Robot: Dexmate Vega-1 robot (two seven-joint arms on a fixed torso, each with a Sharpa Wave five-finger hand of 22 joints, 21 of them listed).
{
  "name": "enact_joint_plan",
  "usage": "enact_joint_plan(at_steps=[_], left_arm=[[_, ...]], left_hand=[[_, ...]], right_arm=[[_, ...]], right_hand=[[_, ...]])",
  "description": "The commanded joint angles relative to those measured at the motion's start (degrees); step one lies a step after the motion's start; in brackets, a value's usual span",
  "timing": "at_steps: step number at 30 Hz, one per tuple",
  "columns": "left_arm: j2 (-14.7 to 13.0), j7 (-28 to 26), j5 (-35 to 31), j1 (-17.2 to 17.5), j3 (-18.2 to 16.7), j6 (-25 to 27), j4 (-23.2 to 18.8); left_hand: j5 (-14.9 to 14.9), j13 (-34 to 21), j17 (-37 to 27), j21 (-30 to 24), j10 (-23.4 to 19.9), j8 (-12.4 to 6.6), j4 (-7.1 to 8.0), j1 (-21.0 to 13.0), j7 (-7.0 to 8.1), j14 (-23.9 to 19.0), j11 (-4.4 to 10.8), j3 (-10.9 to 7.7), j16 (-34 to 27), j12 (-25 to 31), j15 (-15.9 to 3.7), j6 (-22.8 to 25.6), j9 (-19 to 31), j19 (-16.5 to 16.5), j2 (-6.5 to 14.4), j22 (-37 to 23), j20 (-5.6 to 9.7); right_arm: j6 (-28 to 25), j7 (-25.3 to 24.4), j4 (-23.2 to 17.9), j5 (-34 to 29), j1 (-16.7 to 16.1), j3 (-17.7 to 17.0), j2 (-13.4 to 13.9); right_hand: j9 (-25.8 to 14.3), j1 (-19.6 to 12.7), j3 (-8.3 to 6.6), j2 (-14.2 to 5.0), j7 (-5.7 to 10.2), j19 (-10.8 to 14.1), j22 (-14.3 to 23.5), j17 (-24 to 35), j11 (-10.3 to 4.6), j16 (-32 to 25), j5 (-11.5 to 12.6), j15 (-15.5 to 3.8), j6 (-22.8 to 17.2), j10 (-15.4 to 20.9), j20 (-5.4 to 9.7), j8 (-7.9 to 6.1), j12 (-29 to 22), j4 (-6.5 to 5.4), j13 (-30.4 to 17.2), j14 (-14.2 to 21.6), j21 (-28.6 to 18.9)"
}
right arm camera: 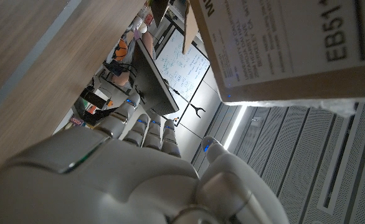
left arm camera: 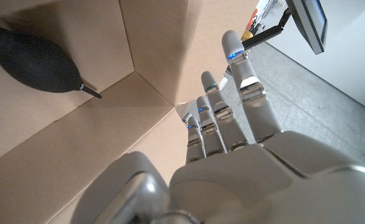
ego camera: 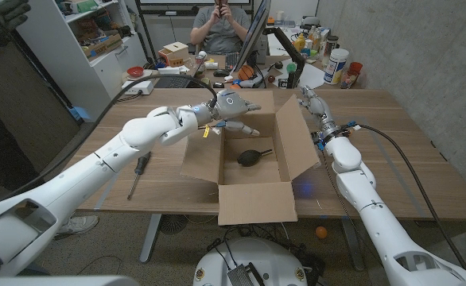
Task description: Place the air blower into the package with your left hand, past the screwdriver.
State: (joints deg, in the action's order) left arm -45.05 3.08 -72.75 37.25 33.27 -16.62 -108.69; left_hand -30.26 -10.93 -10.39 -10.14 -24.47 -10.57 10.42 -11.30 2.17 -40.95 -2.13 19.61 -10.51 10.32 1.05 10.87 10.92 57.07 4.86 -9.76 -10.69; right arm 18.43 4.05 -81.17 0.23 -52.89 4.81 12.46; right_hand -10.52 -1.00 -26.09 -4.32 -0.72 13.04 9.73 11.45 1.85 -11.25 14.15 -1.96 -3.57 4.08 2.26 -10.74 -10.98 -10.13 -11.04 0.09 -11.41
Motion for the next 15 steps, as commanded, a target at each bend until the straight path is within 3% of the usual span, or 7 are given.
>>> enact_joint_plan(at_steps=[1,4,8,15], left_arm=[[0.74,6.45,7.83,3.35,-3.90,4.86,-3.67],[1.06,8.41,8.93,3.89,-4.49,6.17,-4.49],[1.39,10.15,9.55,4.93,-5.31,8.38,-5.90],[1.99,12.45,11.09,6.17,-6.70,11.94,-7.65]], left_hand=[[2.76,0.04,-0.14,0.33,4.44,-0.07,0.06,4.56,-1.08,6.04,-2.69,-1.67,0.65,0.22,3.53,-2.65,-0.04,-7.06,4.41,-0.28,-1.43],[4.81,0.06,-0.12,0.37,7.11,0.02,-0.01,6.24,-2.23,10.29,-4.47,-2.97,0.68,0.21,5.44,-4.77,-0.12,-11.77,5.34,-0.28,-1.61],[6.56,0.13,-0.05,0.19,10.57,0.12,-0.24,7.70,-3.75,16.96,-6.32,-3.69,0.91,0.02,7.98,-6.92,-0.23,-15.96,4.69,-0.28,-1.78],[7.69,0.22,0.00,0.07,14.35,0.20,-0.43,9.01,-6.85,22.02,-9.71,-3.58,0.64,-0.02,10.02,-9.11,-0.39,-19.43,3.67,-0.28,-1.92]], right_arm=[[-0.20,-0.06,-1.77,0.02,-1.20,-0.06,0.10],[-0.21,-0.19,-2.34,-0.03,-1.54,-0.14,0.15],[-0.29,-0.26,-2.95,-0.07,-1.92,-0.19,0.24],[-0.31,-0.41,-3.72,-0.15,-2.41,-0.24,0.31]], right_hand=[[-0.17,0.39,0.21,-4.10,0.53,-0.12,0.14,0.16,-0.16,-0.13,-0.24,-0.70,-0.07,-0.10,2.74,-0.06,-0.10,0.08,-0.15,-0.13,0.31],[-0.17,0.36,0.21,-4.13,0.57,-0.12,0.13,0.14,-0.30,-0.12,-0.24,-0.77,-0.08,-0.12,2.74,-0.08,-0.11,0.10,-0.14,-0.14,0.31],[-0.16,0.31,0.21,-4.18,0.66,-0.12,0.13,0.12,-0.61,-0.11,-0.23,-0.78,-0.14,-0.11,2.72,-0.12,-0.13,0.13,-0.13,-0.14,0.30],[-0.16,0.13,0.15,-4.29,0.75,-0.09,0.12,0.03,-0.68,-0.12,-0.17,-0.93,-0.76,0.32,2.76,-0.37,-0.32,0.25,-0.12,0.00,0.28]])
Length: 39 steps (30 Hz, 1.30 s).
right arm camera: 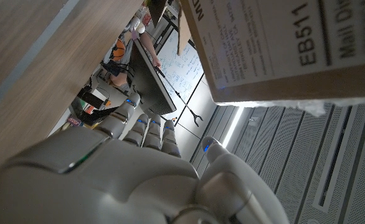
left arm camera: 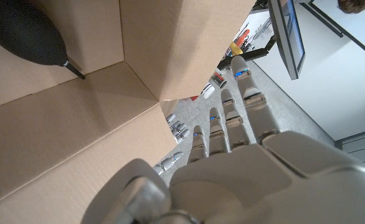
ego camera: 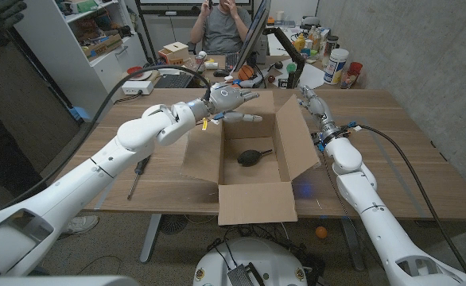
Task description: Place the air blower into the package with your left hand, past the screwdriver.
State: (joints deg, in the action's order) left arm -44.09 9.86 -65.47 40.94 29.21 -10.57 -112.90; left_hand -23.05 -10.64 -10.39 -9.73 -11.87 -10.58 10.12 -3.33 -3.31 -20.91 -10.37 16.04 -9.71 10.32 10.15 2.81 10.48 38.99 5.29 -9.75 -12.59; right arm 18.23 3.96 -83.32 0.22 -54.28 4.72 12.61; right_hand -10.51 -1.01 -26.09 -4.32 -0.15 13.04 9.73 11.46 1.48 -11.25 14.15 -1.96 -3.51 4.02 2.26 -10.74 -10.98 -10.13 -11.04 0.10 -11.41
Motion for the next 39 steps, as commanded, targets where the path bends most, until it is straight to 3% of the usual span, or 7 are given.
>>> enact_joint_plan(at_steps=[1,7,18,31,39], left_arm=[[0.98,5.69,3.84,2.46,-2.59,5.95,-3.45],[1.44,6.18,4.60,3.24,-3.55,8.76,-4.68],[2.00,4.81,6.23,3.88,-4.65,11.54,-6.06],[2.31,2.35,9.50,4.89,-6.08,13.11,-7.70],[2.51,1.39,11.62,5.80,-7.23,14.61,-8.96]], left_hand=[[0.61,-0.06,0.02,-0.33,2.31,0.20,-0.16,1.25,-1.63,2.64,-1.68,0.14,-0.17,-0.03,1.16,-1.36,0.03,-1.84,2.95,-0.28,-0.06],[1.17,0.04,0.07,-0.33,4.69,0.17,-0.30,2.26,-3.23,6.03,-2.08,1.31,-0.19,0.07,1.44,-3.10,-0.06,-4.62,1.33,-0.26,-0.15],[1.30,0.15,0.11,-0.31,12.03,0.40,-0.25,3.13,-1.70,12.10,-1.98,2.91,-0.33,-0.20,1.67,-7.96,-0.11,-10.90,-0.50,-0.22,-0.21],[0.96,0.22,0.19,-0.03,19.86,0.11,-0.12,3.25,-1.09,19.49,-1.95,2.95,-0.09,-0.24,1.70,-11.85,-0.19,-17.34,-0.26,-0.13,-0.21],[0.83,0.30,0.19,-0.16,22.27,0.17,-0.03,3.39,-1.22,21.81,-1.93,2.98,-0.23,-0.09,1.75,-13.19,-0.19,-20.89,0.02,-0.25,-0.23]], right_arm=[[-0.12,-0.32,-1.58,-0.14,-1.02,-0.14,0.16],[-0.42,-0.44,-2.10,-0.23,-1.39,-0.14,0.21],[-0.37,-0.56,-2.84,-0.20,-1.95,-0.30,0.30],[-0.44,-0.69,-4.03,-0.15,-2.94,-0.60,0.44],[-0.63,-0.89,-4.99,-0.30,-3.71,-0.68,0.50]], right_hand=[[-0.16,0.10,0.15,-4.31,0.12,-0.12,0.11,0.00,-0.36,-0.12,-0.16,-0.94,-0.93,0.45,2.79,-0.41,-0.35,0.26,-0.11,0.01,0.29],[-0.17,-0.08,0.04,-4.44,0.03,-0.11,0.10,-0.08,-0.46,-0.20,-0.11,-0.92,-1.54,0.92,2.85,-0.61,-0.53,0.36,-0.11,0.33,0.29],[-0.18,-0.22,-0.03,-4.48,0.00,-0.11,0.09,-0.14,-0.41,-0.14,-0.06,-0.96,-1.56,1.01,2.82,-0.57,-0.53,0.43,-0.10,0.33,0.29],[-0.19,-0.33,-0.08,-4.48,-0.05,-0.14,0.09,-0.19,-0.45,-0.17,-0.02,-1.03,-1.81,1.25,2.89,-0.61,-0.59,0.48,-0.10,0.53,0.29],[-0.19,-0.36,-0.08,-4.45,-0.09,-0.15,0.09,-0.20,-0.35,-0.17,-0.01,-1.00,-1.89,1.37,2.87,-0.61,-0.61,0.48,-0.10,0.60,0.30]])
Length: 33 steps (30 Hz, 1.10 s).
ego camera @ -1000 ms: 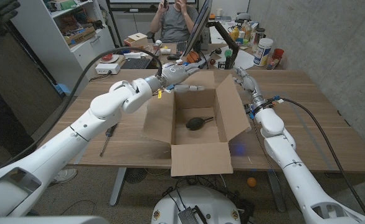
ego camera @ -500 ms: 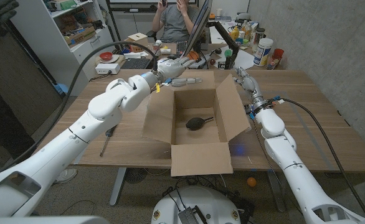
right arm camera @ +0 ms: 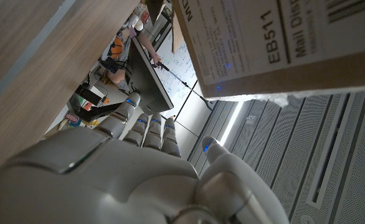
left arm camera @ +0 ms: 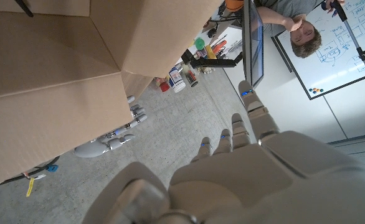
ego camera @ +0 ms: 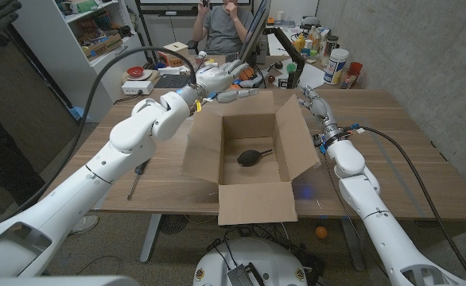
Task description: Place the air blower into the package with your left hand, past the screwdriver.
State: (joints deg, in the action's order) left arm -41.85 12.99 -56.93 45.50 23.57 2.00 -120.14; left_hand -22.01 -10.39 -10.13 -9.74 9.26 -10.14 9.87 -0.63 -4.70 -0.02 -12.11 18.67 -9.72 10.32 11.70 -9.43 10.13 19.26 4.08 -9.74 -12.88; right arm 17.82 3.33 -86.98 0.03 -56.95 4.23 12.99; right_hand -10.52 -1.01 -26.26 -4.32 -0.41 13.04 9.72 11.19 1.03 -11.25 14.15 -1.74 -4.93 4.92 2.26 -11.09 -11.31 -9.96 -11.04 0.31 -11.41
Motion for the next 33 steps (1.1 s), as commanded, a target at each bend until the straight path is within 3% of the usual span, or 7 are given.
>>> enact_joint_plan(at_steps=[1,19,33], left_arm=[[0.22,-1.96,3.01,1.32,-1.64,2.22,-1.86],[-0.17,-5.48,7.07,2.94,-4.26,4.39,-2.90],[-1.78,-10.14,14.41,5.10,-8.02,3.32,-2.87]], left_hand=[[-0.21,0.06,-0.08,-0.15,1.35,-0.23,0.23,0.70,0.15,1.06,-0.20,0.35,-0.25,-0.10,0.21,-1.13,0.16,-1.41,1.24,-0.26,0.06],[-0.25,0.16,-0.12,0.05,1.80,-0.61,0.28,0.74,0.08,3.64,-0.07,0.32,-0.41,0.52,0.18,-1.56,0.09,-6.09,1.50,-0.18,0.03],[-0.18,0.17,-0.12,0.00,0.67,-0.72,0.31,0.72,0.13,4.04,-0.07,0.17,-0.56,0.94,0.11,-1.15,0.08,-7.98,1.89,-0.18,0.03]], right_arm=[[-0.29,-0.27,-1.47,-0.08,-1.16,-0.23,0.12],[-2.21,-2.89,-5.98,-2.30,-3.98,-0.39,-0.23],[-3.65,-6.88,-11.77,-4.50,-9.98,-1.08,-1.51]], right_hand=[[-0.19,-0.36,0.10,-4.45,0.18,-0.17,0.09,0.07,0.12,-0.17,-0.01,-1.21,-0.49,0.51,2.87,-0.26,-0.29,0.31,-0.10,0.37,0.30],[-0.20,-0.37,0.14,-4.37,0.14,-0.57,0.09,0.05,0.19,-0.16,0.01,-1.19,-0.68,0.74,3.09,-0.25,-0.31,0.30,-0.11,0.50,0.44],[-0.20,-0.34,0.20,-4.32,-0.07,-0.90,0.09,0.04,0.30,-0.24,0.00,-1.19,-0.86,1.03,3.38,-0.26,-0.37,0.27,-0.11,0.80,0.51]])
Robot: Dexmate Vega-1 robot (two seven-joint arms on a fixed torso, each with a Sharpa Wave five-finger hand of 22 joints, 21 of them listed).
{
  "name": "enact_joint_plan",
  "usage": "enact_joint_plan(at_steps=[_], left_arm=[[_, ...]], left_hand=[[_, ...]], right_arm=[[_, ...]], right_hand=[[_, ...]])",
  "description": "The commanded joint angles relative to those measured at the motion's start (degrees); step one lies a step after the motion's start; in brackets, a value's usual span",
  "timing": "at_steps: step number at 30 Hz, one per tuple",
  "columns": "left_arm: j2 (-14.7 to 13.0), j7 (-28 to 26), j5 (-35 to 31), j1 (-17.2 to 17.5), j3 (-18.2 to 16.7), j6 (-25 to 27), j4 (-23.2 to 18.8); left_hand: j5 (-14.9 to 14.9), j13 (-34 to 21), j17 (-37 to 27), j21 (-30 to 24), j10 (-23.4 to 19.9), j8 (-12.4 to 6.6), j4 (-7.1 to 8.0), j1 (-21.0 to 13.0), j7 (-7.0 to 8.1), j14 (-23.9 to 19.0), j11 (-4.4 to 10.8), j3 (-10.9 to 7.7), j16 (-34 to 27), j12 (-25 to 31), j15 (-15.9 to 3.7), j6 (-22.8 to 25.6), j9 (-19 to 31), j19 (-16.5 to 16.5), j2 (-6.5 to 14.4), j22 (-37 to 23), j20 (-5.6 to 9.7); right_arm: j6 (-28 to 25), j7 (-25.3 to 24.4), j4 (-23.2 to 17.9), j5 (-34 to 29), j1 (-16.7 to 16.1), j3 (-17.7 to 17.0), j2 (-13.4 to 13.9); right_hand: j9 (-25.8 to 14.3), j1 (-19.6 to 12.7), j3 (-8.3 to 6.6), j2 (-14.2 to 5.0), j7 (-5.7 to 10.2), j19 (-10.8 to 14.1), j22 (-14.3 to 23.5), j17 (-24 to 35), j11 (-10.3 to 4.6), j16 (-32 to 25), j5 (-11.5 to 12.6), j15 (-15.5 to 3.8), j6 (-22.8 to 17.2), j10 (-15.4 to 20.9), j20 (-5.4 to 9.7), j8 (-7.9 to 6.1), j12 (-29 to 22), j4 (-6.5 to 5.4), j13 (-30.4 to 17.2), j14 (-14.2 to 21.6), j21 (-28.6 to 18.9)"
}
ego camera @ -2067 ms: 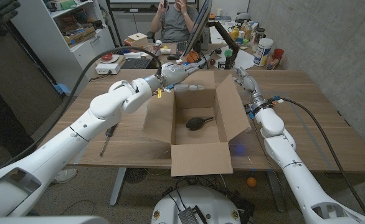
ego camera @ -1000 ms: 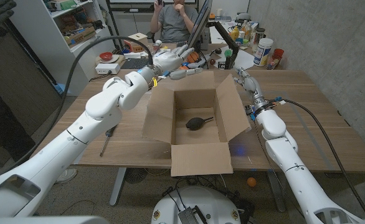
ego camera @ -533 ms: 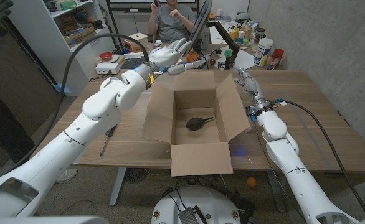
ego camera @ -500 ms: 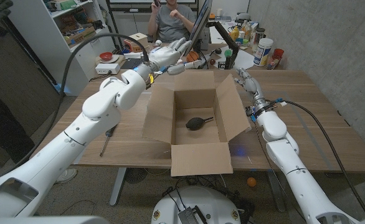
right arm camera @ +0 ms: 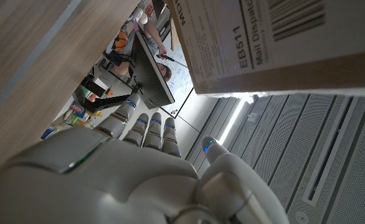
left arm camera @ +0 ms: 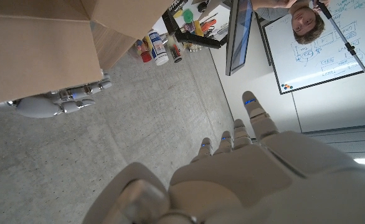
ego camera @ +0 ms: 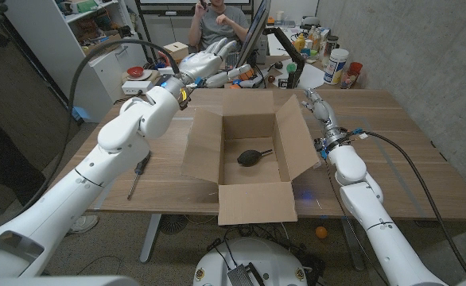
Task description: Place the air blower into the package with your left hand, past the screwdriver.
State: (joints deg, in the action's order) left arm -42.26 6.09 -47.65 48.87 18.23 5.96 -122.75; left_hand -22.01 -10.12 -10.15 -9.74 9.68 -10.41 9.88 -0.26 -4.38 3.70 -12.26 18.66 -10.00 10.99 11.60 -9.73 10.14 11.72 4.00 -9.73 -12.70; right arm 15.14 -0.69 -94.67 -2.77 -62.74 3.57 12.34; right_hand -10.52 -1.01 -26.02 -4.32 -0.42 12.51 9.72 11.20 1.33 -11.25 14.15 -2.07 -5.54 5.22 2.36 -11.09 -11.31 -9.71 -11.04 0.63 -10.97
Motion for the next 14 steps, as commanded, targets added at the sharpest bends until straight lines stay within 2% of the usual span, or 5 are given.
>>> enact_joint_plan(at_steps=[1,8,14], left_arm=[[-1.50,-3.34,5.41,1.73,-2.68,-0.67,-0.13],[-2.16,-3.12,6.96,1.78,-2.18,-0.21,0.50],[-2.58,-3.74,8.10,2.05,-2.82,0.54,0.24]], left_hand=[[-0.17,-0.10,-0.11,0.00,0.21,-0.46,0.30,0.34,-0.20,0.32,0.07,0.18,-0.29,0.27,0.20,-0.81,0.06,-0.54,1.97,-0.19,-0.15],[-0.15,-0.09,-0.11,-0.06,0.18,-0.21,0.29,0.33,-0.03,0.24,0.01,0.17,-0.40,0.24,0.18,-1.36,0.04,-1.16,2.02,-0.21,-0.15],[-0.13,-0.09,-0.12,-0.13,0.30,0.05,0.29,0.33,0.07,0.18,-0.03,0.16,-0.47,0.17,0.17,-2.11,0.02,-1.62,2.06,-0.23,-0.15]], right_arm=[[-1.12,-2.94,-4.35,-1.80,-4.45,-0.43,-0.86],[-1.41,-3.32,-4.83,-1.98,-5.27,-0.48,-1.06],[-1.41,-2.63,-4.30,-2.15,-3.83,-0.05,-0.71]], right_hand=[[-0.20,-0.33,-0.04,-4.31,-0.13,-0.37,0.09,0.03,0.01,-0.24,0.00,-0.88,-0.28,0.75,3.26,-0.27,-0.37,0.03,-0.11,0.50,0.06],[-0.20,-0.31,-0.01,-4.29,-0.18,-0.39,0.09,0.03,-0.05,-0.23,0.00,-0.87,-0.31,0.80,3.30,-0.25,-0.37,0.02,-0.11,0.53,0.04],[-0.21,-0.29,0.03,-4.28,-0.19,-0.42,0.09,0.03,0.07,-0.22,-0.01,-0.85,-0.33,0.84,3.31,-0.24,-0.36,0.00,-0.12,0.54,0.03]])
